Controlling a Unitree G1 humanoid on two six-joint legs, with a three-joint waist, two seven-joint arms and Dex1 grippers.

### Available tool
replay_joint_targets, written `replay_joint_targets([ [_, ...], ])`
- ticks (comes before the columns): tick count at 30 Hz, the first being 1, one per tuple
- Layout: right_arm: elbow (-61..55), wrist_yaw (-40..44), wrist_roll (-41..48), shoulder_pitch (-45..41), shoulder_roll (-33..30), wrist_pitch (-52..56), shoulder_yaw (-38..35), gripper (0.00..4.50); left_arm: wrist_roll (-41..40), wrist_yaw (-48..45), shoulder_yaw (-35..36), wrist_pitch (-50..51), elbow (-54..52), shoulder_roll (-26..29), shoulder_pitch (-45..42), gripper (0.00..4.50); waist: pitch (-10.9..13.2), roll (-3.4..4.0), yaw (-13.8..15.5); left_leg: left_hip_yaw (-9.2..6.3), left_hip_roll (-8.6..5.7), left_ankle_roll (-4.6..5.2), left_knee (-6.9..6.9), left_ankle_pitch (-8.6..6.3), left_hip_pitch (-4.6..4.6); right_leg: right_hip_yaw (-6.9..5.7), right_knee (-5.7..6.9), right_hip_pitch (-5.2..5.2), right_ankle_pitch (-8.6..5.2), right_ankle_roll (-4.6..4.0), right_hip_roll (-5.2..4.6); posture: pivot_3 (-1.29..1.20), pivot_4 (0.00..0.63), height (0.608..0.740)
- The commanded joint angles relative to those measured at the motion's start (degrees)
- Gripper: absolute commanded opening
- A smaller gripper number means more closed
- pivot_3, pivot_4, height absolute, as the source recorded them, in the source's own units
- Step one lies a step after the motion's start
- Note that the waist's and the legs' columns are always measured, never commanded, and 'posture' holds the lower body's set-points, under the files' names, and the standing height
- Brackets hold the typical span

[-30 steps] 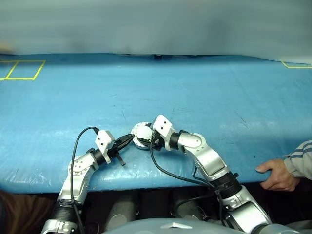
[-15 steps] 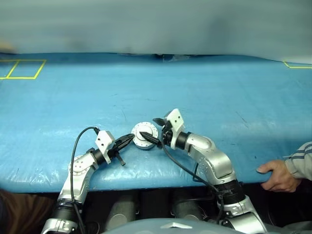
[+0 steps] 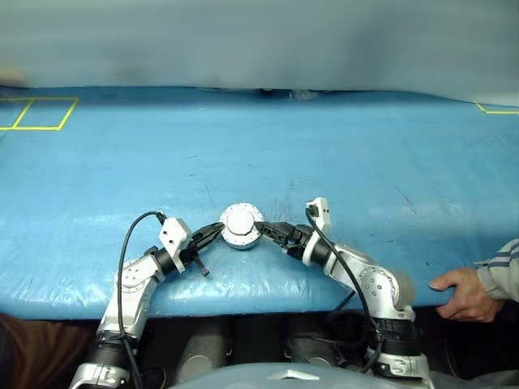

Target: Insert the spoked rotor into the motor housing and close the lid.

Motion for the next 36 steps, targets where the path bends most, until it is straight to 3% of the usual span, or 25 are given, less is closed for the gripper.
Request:
replay_joint_targets([
  [1,0.5,-0.8,2.9,0.4,1.3,1.9,0.0,4.46,1.3,-0.1,-1.2,0.5,1.5,-0.1,0.6,0.00,0.0,0.00,0.0,0.00,0.00,0.00,0.00,0.00,0.00,0.00,0.00,0.00,0.00,0.00,0.00,0.00,0.150,0.740],
  [5,2.9,-1.5,4.2,0.3,3.1,2.2,-0.5,4.46,1.4,-0.1,-1.3,0.3,1.7,-0.1,0.5,0.00,0.0,0.01,-0.1,0.00,0.00,0.00,-0.01,0.00,0.00,-0.01,-0.01,0.01,-0.01,0.01,-0.01,0.00,0.150,0.740],
  [8,3.9,-1.9,5.5,0.0,3.9,2.0,-1.1,3.87,1.4,-0.1,-1.2,0.3,1.8,-0.1,0.6,0.00,0.0,0.02,-0.1,-0.01,0.00,0.00,-0.02,0.00,0.00,-0.01,-0.01,0.01,-0.01,0.01,-0.01,0.00,0.150,0.740],
  [13,4.9,-1.9,8.4,0.1,4.8,2.2,-2.6,2.25,1.5,-0.2,-1.2,0.3,1.9,0.0,0.6,0.00,0.0,0.07,-0.2,-0.01,0.00,0.00,-0.04,0.00,-0.01,-0.01,-0.02,-0.01,-0.01,0.01,-0.01,0.00,0.150,0.740],
  [20,5.7,-2.6,8.9,0.3,4.1,1.6,-2.1,2.25,1.5,-0.2,-1.3,0.1,2.2,0.0,0.5,0.00,0.0,0.09,-0.2,-0.01,-0.01,0.00,-0.05,0.00,-0.04,-0.03,-0.04,-0.04,-0.01,0.01,-0.02,0.00,0.150,0.740],
  [24,6.5,-3.4,8.3,0.0,3.9,0.9,-1.9,1.19,0.4,0.7,-0.4,1.2,1.9,-0.8,0.5,0.00,-0.1,0.14,-0.3,-0.01,0.00,0.00,-0.06,0.00,-0.04,-0.02,-0.04,-0.04,-0.02,0.02,-0.02,0.00,0.150,0.740],
  [36,5.1,-6.1,15.2,-0.9,7.4,-2.4,-8.2,1.17,-15.1,3.3,6.0,18.4,-6.6,-4.8,1.8,0.00,0.0,0.14,-0.5,-0.03,-0.07,0.12,0.04,0.06,-0.51,-0.17,0.01,-0.51,0.15,-0.17,0.07,0.00,0.150,0.740],
])
